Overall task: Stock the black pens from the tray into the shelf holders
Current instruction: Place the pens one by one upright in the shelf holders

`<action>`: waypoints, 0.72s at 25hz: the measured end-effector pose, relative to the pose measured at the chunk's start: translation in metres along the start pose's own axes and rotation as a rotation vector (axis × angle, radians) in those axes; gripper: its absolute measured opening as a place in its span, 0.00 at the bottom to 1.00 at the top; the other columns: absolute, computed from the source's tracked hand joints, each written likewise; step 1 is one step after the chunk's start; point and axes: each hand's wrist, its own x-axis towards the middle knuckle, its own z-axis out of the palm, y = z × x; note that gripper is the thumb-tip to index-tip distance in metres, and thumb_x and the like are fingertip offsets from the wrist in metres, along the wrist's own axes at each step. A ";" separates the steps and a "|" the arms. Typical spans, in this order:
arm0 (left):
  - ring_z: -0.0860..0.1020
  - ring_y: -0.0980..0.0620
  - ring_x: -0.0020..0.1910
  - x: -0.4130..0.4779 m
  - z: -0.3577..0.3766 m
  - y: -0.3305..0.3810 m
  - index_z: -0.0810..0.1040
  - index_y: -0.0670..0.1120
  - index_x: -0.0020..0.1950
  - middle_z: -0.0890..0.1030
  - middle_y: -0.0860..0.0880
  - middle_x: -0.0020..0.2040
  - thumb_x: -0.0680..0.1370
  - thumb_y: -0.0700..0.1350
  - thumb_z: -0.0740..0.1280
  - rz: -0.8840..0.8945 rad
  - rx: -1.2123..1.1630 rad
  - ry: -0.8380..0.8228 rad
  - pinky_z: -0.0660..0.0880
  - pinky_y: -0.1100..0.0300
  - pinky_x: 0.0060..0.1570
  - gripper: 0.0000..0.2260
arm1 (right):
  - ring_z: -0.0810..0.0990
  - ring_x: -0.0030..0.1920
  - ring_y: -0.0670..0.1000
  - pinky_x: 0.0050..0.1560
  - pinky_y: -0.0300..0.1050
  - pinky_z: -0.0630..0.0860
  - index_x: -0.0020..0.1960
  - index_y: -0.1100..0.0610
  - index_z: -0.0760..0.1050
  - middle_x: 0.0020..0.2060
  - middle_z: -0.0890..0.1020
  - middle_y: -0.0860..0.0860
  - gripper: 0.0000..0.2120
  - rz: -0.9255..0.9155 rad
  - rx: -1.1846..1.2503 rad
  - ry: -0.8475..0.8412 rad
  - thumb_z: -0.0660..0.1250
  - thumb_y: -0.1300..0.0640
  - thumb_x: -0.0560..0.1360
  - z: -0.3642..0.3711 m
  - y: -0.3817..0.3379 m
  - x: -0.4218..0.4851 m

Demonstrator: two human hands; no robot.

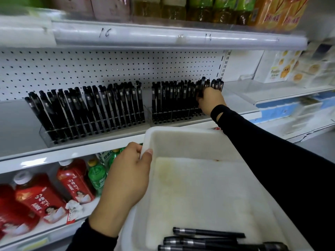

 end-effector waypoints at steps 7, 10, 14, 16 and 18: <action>0.80 0.51 0.39 0.001 0.000 0.000 0.76 0.50 0.46 0.82 0.50 0.40 0.81 0.53 0.61 0.014 0.009 0.008 0.77 0.50 0.43 0.10 | 0.81 0.51 0.61 0.44 0.46 0.73 0.50 0.64 0.77 0.46 0.81 0.62 0.12 0.066 -0.035 -0.102 0.69 0.54 0.78 0.004 -0.003 0.006; 0.80 0.50 0.39 -0.002 -0.001 0.001 0.75 0.50 0.46 0.82 0.49 0.40 0.81 0.54 0.61 0.018 0.014 0.009 0.78 0.49 0.43 0.10 | 0.81 0.53 0.61 0.46 0.47 0.74 0.55 0.65 0.78 0.52 0.82 0.62 0.15 0.085 -0.066 -0.114 0.70 0.53 0.78 0.003 -0.005 0.008; 0.80 0.50 0.39 -0.002 -0.002 -0.001 0.75 0.50 0.47 0.82 0.48 0.40 0.81 0.55 0.60 0.020 0.014 0.005 0.78 0.47 0.44 0.10 | 0.81 0.55 0.62 0.51 0.50 0.77 0.57 0.65 0.77 0.55 0.81 0.62 0.13 0.092 -0.122 -0.123 0.68 0.56 0.79 0.006 -0.007 0.004; 0.80 0.50 0.39 0.000 -0.001 -0.001 0.75 0.50 0.46 0.82 0.47 0.40 0.81 0.54 0.61 0.021 0.023 0.007 0.78 0.48 0.44 0.11 | 0.81 0.53 0.62 0.48 0.49 0.76 0.54 0.64 0.77 0.51 0.81 0.61 0.12 0.093 -0.107 -0.125 0.68 0.55 0.79 0.007 -0.007 -0.002; 0.80 0.50 0.39 0.001 0.000 -0.002 0.75 0.50 0.46 0.82 0.48 0.39 0.81 0.54 0.61 0.023 0.028 0.009 0.78 0.50 0.43 0.11 | 0.81 0.49 0.61 0.43 0.46 0.73 0.45 0.62 0.75 0.43 0.79 0.59 0.12 0.098 -0.052 -0.129 0.67 0.52 0.79 0.004 -0.006 -0.008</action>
